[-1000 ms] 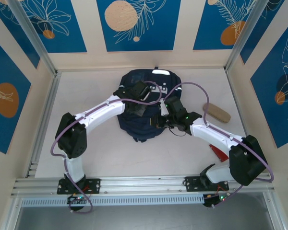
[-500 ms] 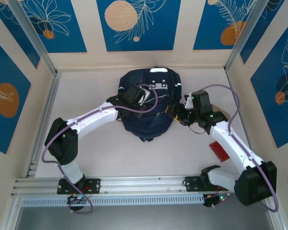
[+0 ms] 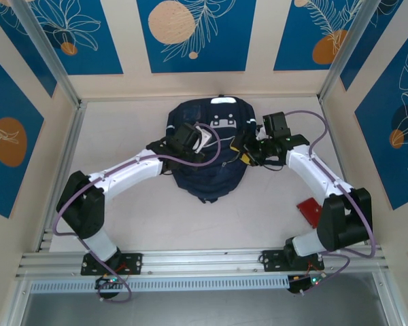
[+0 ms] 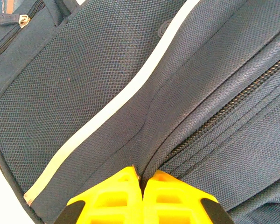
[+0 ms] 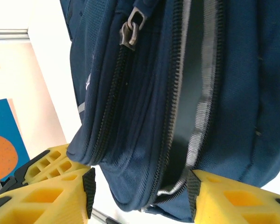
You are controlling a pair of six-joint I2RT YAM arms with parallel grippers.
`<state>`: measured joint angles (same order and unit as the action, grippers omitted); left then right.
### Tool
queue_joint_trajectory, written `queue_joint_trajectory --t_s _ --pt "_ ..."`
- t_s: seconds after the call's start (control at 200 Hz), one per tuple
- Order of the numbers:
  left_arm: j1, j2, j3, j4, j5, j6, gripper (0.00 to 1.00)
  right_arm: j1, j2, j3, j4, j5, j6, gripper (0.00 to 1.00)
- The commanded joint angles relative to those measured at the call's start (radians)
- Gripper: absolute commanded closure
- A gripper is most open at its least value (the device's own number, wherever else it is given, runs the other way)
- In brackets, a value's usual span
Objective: Pack the student bag
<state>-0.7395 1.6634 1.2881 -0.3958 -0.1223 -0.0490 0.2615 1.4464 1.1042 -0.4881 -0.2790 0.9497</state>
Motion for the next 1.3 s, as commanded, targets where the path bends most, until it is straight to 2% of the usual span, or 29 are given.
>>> queue_joint_trajectory --t_s 0.0,0.12,0.195,0.33,0.39,0.435,0.615,0.685,0.965,1.065,1.295 --pt "0.008 -0.06 -0.004 0.048 0.027 -0.019 1.0 0.0 0.02 0.005 0.112 -0.094 0.027 0.44" --pt "0.008 -0.072 -0.012 0.035 0.049 -0.051 1.0 0.008 0.042 -0.005 0.197 -0.124 0.054 0.44" --pt "0.008 -0.086 -0.015 0.016 0.062 -0.094 1.0 0.014 0.063 0.002 0.211 -0.15 0.067 0.52" --pt "0.011 -0.135 -0.021 -0.038 0.061 -0.235 0.63 0.033 0.069 -0.003 0.238 -0.172 0.08 0.68" --pt "0.008 -0.167 -0.037 -0.055 0.068 -0.321 0.52 0.041 0.068 -0.008 0.253 -0.187 0.09 0.71" --pt "0.005 -0.193 -0.06 -0.051 0.091 -0.382 0.49 0.049 0.068 -0.015 0.271 -0.2 0.1 0.73" --pt "-0.032 -0.29 -0.216 0.1 0.224 -0.592 0.47 0.073 0.062 -0.032 0.331 -0.221 0.144 0.76" --pt "-0.051 -0.291 -0.251 0.144 0.24 -0.638 0.47 0.078 0.063 -0.032 0.339 -0.225 0.153 0.76" --pt "-0.093 -0.184 -0.223 0.17 0.218 -0.659 0.51 0.088 0.062 -0.033 0.345 -0.228 0.159 0.79" --pt "-0.093 -0.162 -0.218 0.181 0.184 -0.674 0.57 0.088 0.059 -0.038 0.348 -0.227 0.165 0.79" --pt "-0.094 -0.133 -0.221 0.274 0.203 -0.709 0.64 0.094 0.059 -0.051 0.368 -0.239 0.179 0.8"
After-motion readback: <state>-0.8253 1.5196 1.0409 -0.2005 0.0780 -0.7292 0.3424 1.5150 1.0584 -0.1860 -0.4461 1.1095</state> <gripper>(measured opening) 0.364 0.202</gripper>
